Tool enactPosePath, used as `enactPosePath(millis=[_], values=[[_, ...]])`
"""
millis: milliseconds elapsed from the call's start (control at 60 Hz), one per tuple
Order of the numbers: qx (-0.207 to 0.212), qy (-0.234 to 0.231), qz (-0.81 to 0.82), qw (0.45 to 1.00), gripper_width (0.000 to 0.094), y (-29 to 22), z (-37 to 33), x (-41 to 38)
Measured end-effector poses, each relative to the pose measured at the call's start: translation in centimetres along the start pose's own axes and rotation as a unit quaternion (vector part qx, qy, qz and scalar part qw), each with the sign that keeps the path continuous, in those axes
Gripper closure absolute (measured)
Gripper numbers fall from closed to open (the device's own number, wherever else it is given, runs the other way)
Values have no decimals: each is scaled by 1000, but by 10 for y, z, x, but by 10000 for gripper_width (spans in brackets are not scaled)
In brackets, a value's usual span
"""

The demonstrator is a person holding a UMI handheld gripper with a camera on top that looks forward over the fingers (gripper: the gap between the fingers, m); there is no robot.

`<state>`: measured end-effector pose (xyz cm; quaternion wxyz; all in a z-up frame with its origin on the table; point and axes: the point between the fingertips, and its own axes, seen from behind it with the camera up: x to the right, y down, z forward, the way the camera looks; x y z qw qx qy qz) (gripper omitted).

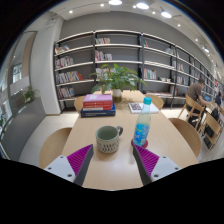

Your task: Pour water

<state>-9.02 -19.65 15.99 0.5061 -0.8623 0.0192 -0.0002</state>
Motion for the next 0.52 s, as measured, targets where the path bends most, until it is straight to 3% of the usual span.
enactPosePath(millis=[233,517], values=[[43,-7,-8,999,124,-49,-26,-29],[67,-1,-18,998,128,-65,-51,-38]])
